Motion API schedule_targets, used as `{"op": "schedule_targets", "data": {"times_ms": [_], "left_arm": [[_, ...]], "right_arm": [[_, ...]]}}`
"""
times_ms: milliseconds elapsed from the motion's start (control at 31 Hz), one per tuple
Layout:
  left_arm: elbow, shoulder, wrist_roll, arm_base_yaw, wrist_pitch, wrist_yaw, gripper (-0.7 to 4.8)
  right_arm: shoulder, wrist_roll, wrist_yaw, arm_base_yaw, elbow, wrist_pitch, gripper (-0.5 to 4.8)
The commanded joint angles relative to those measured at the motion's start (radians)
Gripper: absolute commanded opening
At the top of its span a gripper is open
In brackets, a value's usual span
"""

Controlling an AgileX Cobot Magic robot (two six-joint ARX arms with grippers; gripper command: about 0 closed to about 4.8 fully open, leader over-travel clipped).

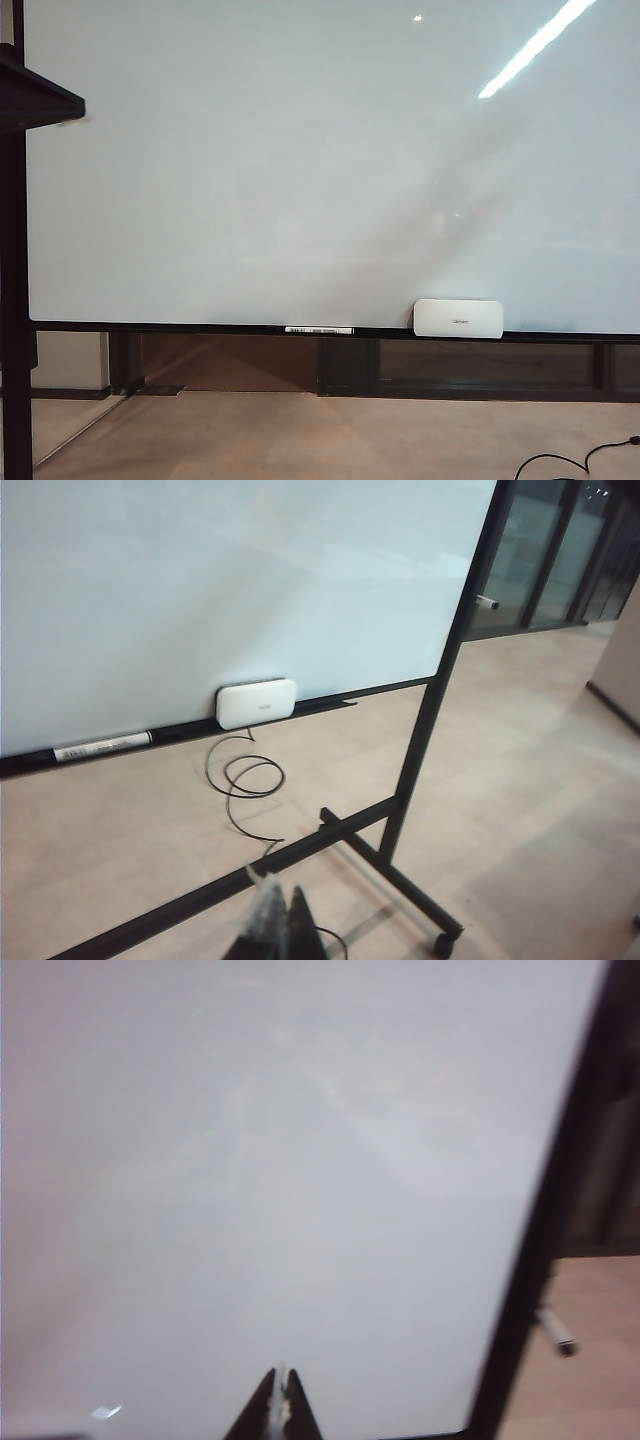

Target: Reach to the right to find the marker pen, pick it up, and write the number 16 on the whiteboard.

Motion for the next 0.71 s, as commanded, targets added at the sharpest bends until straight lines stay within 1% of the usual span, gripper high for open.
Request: {"op": "schedule_targets", "data": {"times_ms": [32,129,226,291,323,420,517,614,711], "left_arm": [[0.003,0.072,0.029,0.0,0.081,0.024,-0.06],[0.004,0.166,0.066,0.0,0.187,0.102,-0.06],[0.004,0.26,0.068,0.0,0.32,0.165,-0.06],[0.004,0.319,0.06,0.0,0.398,0.188,-0.06],[0.006,0.353,0.061,0.001,0.432,0.182,-0.06],[0.041,0.443,0.072,0.002,0.44,0.184,-0.06],[0.09,0.533,0.092,0.002,0.441,0.203,-0.06],[0.151,0.618,0.101,0.002,0.443,0.236,-0.06],[0.218,0.698,0.101,0.002,0.443,0.243,-0.06]], "right_arm": [[0.011,-0.024,0.0,-0.063,0.004,0.016,-0.01],[0.028,-0.048,0.01,-0.131,0.004,0.023,-0.01],[0.089,-0.048,0.017,-0.212,0.004,0.062,-0.01],[0.146,-0.047,-0.021,-0.26,0.004,0.104,-0.01],[0.183,-0.047,-0.053,-0.285,0.005,0.132,-0.01],[0.285,-0.048,-0.13,-0.338,0.005,0.22,-0.01],[0.389,-0.05,-0.161,-0.377,0.006,0.298,-0.01],[0.505,-0.077,-0.161,-0.41,0.006,0.406,-0.01],[0.606,-0.11,-0.153,-0.428,0.006,0.512,-0.01]]}}
